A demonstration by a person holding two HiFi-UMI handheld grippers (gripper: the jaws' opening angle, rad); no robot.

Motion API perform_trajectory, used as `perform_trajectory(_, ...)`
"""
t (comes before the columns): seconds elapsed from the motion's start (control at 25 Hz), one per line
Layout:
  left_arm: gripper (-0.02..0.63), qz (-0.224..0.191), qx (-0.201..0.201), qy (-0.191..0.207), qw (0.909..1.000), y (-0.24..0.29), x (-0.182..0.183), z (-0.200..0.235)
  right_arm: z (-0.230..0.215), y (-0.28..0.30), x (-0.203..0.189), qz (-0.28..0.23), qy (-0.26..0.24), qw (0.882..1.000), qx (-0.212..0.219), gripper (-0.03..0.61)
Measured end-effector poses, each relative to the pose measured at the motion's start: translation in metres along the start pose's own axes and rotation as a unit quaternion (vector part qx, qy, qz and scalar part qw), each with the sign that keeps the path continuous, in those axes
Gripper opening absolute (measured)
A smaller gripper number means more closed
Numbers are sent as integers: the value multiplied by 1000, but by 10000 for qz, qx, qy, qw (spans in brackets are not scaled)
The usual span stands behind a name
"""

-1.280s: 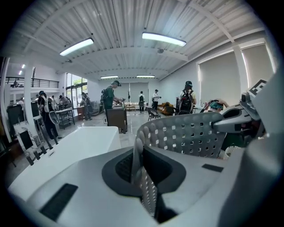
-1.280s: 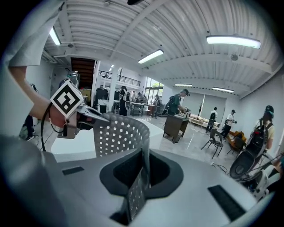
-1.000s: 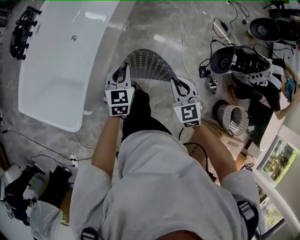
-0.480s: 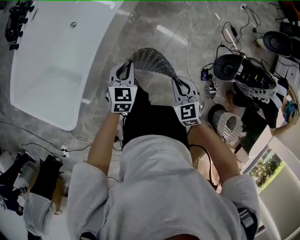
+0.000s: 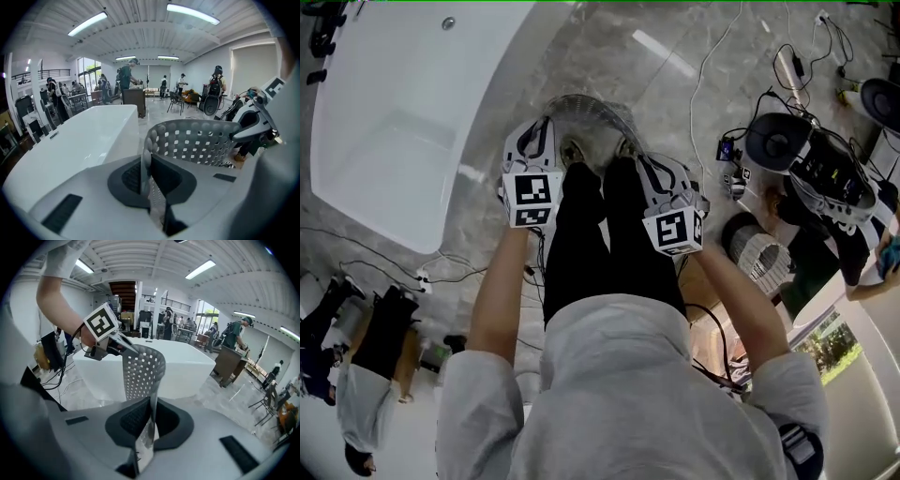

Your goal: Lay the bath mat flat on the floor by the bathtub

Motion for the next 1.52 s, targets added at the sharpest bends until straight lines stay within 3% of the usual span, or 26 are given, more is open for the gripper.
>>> perform_trajectory(0.28,25,352,415,-101,9985,35,-40,4,26,38,-35,-18,39,9972,748,23)
perform_trajectory(0.52,25,564,466,104,9973,66,-58,11,40,68,-49,-14,1099,9890,990,23)
perform_trajectory(0.68,25,640,419,229,9968,89,-65,10,31,89,-67,-22,1592,9842,772,23)
perform_trajectory(1.04,25,494,245,368,9978,156,-43,9,-59,131,-110,-70,2181,9759,27,23)
perform_trajectory(1.52,25,281,203,99,9994,199,-3,1,-129,152,-116,-236,2160,9753,-404,23)
Point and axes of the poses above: the fingertips, and each gripper's own axes: y forward along the fingers, z to its left, x out of its top, the point moved 3 cm from there along -y, backward along the fingers
